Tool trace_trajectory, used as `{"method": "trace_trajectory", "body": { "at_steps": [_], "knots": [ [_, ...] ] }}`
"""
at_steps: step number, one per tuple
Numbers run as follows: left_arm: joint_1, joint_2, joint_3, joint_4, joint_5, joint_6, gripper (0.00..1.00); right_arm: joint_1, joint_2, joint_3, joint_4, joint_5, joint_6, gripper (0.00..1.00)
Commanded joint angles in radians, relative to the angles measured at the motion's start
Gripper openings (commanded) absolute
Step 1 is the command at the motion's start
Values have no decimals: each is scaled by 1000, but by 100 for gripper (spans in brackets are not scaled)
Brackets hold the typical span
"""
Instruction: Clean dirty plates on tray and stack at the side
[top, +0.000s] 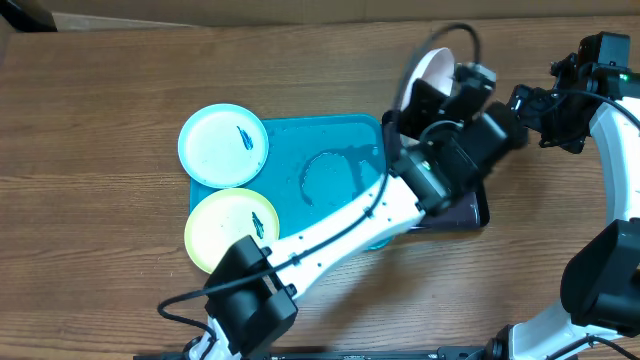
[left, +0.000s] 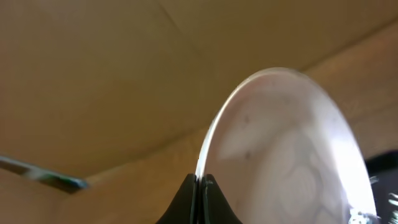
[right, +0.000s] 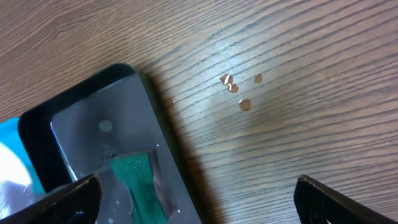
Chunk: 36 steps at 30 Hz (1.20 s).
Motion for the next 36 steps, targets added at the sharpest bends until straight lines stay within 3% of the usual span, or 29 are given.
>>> {"method": "trace_trajectory", "body": {
  "at_steps": [1,5,11,36],
  "knots": [
    [-23,10,25,69,-156,206,4,-4,-2,5,6,-2,0,100],
    [-43,10,25,154,-168,327,4,-4,-2,5,6,-2,0,100],
    [-52,10,25,197,-168,403,4,-4,-2,5,6,-2,0,100],
    [-52,10,25,274,-165,443,4,-4,-2,5,6,-2,0,100]
  ]
}}
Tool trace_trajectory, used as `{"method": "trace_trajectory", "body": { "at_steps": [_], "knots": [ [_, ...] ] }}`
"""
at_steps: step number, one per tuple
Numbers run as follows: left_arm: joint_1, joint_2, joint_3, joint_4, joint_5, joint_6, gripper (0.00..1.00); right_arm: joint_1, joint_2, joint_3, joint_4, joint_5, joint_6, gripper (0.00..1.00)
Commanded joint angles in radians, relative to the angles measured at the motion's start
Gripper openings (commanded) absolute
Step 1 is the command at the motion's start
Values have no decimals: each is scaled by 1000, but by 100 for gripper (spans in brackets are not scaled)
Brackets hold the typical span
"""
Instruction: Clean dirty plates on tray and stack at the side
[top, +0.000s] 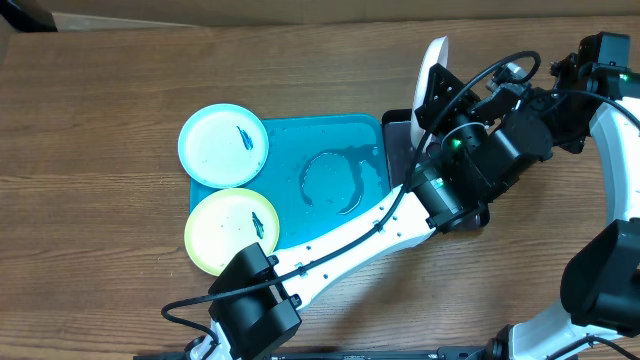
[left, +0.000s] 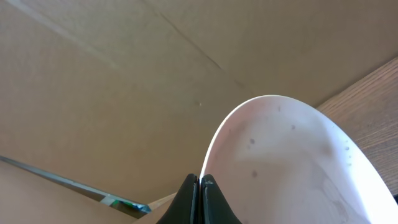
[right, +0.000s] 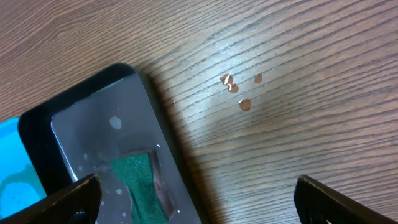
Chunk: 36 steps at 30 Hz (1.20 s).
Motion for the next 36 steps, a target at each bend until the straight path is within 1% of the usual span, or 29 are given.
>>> {"method": "trace_trajectory", "body": {
  "at_steps": [1,20,23,29,36],
  "knots": [
    [-7,10,23,11,-21,34,4,-4,-2,5,5,-2,0,100],
    [-7,10,23,14,-21,42,4,-4,-2,5,5,-2,0,100],
    [-7,10,23,42,-21,76,4,-4,-2,5,5,-2,0,100],
    [-9,10,23,192,-21,208,4,-4,-2,5,5,-2,0,100],
    [5,10,23,209,-21,220,4,-4,-2,5,5,-2,0,100]
  ]
}}
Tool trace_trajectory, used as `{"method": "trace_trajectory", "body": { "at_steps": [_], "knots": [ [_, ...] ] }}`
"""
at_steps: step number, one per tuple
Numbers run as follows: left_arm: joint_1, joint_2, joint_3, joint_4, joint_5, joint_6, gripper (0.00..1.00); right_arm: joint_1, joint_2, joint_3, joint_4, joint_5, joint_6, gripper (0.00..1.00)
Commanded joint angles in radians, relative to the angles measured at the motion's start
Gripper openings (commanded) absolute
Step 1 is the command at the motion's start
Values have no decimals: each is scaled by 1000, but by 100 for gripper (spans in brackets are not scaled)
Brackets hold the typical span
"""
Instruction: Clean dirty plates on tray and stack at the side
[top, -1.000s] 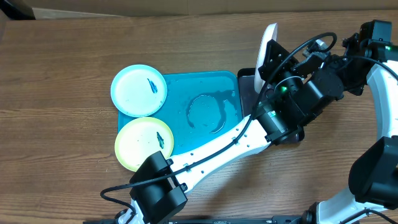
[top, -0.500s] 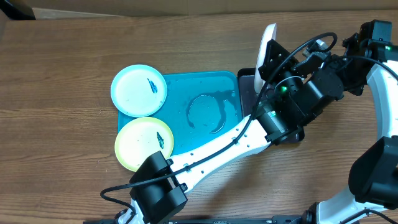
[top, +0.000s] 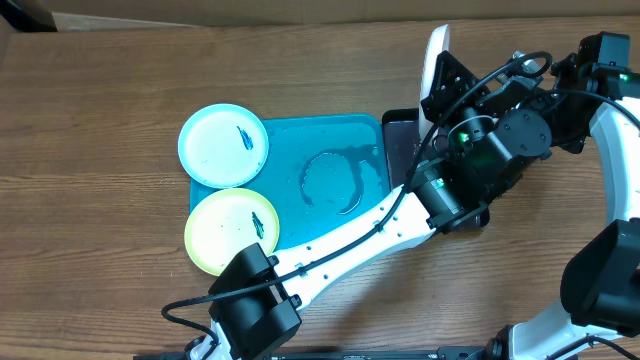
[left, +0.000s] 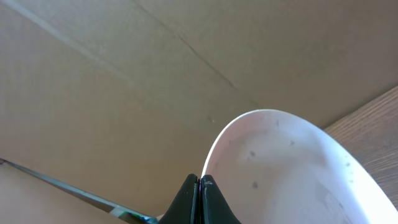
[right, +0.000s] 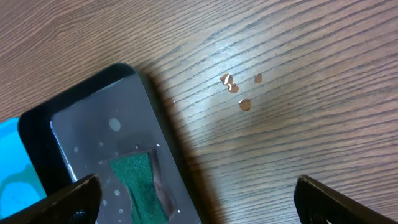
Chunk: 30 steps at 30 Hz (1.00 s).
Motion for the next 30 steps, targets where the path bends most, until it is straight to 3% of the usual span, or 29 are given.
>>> {"method": "trace_trajectory", "body": {
  "at_steps": [1,10,14,22,23,26,30],
  "knots": [
    [7,10,23,9,-18,27,4,-4,-2,5,6,-2,0,100],
    [7,10,23,13,-21,27,4,-4,-2,5,6,-2,0,100],
    [8,10,21,-89,-27,-167,4,-4,-2,5,6,-2,0,100],
    [78,8,21,-125,-254,-294,4,-4,-2,5,6,-2,0,100],
    [78,8,21,-134,-259,-287,6,-4,-2,5,6,-2,0,100],
    [77,8,21,-193,-249,-316,29,-4,-2,5,6,-2,0,100],
    [106,8,21,-329,-69,-419,44,-4,-2,5,6,-2,0,100]
  ]
}}
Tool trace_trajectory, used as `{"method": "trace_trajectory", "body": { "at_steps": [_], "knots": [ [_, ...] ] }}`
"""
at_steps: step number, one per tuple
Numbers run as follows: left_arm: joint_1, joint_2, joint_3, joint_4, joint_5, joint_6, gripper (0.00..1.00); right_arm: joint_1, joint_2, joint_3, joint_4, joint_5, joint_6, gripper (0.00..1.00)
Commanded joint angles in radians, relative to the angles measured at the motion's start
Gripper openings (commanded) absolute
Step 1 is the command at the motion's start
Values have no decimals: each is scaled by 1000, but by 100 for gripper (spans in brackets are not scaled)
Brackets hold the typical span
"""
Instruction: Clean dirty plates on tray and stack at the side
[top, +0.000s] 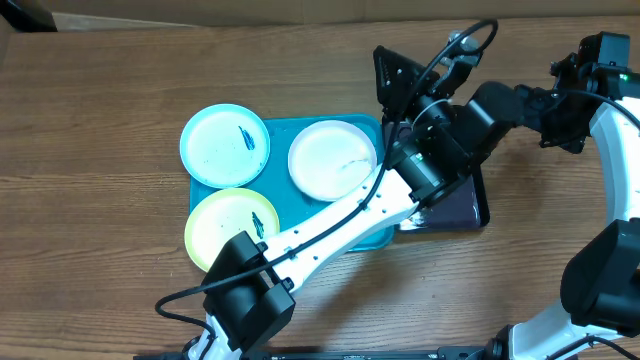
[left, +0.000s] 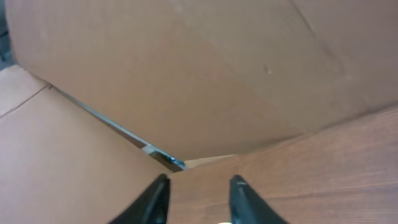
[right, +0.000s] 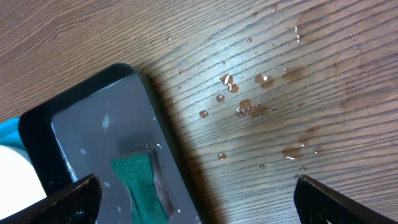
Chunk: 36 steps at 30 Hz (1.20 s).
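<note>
A white plate (top: 333, 160) lies flat on the blue tray (top: 278, 128). A light blue plate (top: 224, 145) with a dark smear overlaps the tray's left edge, and a yellow-green plate (top: 232, 229) sits below it. My left gripper (left: 199, 186) is open and empty, raised to the right of the white plate and facing the cardboard wall. Over the wood beside the dark basin (right: 93, 130), my right gripper (right: 196, 193) stands wide open. A green sponge (right: 140, 180) lies in the basin's water.
Water drops (right: 261, 106) spot the wood right of the basin. My left arm (top: 330, 228) crosses the tray's lower right and covers much of the basin. A cardboard wall (left: 186, 74) rises behind the table.
The white plate, held on edge in my shut left gripper above the basin, now lies flat on the tray and that gripper is open. Fresh water drops show on the wood.
My left gripper first held the white plate by its rim, tilted over the basin. At the two later moments the plate stood upright, farther right and back. Now it rests on the tray, released. The right gripper stayed open beside the basin.
</note>
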Motion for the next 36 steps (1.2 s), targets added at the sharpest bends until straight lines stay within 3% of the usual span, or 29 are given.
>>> {"method": "trace_trajectory", "body": {
  "at_steps": [1,4,8,12,16,21,26,36],
  "knots": [
    [27,4,13,-116,185,-174,49,-4,-2,5,5,-2,0,100],
    [71,4,13,-290,412,-351,59,-4,-2,5,5,-2,0,100],
    [169,3,18,-520,790,-634,63,-4,-2,5,5,-2,0,100],
    [319,3,64,-752,1185,-843,56,-4,-2,5,5,-2,0,100],
    [494,3,81,-896,1498,-874,47,-4,-2,5,5,-2,0,100],
    [634,5,66,-1012,1524,-823,40,-4,-2,5,5,-2,0,100],
    [661,5,6,-1043,1516,-755,40,-4,-2,5,5,-2,0,100],
    [658,5,-277,-811,1519,-790,38,-4,-2,5,5,-2,0,100]
  ]
}}
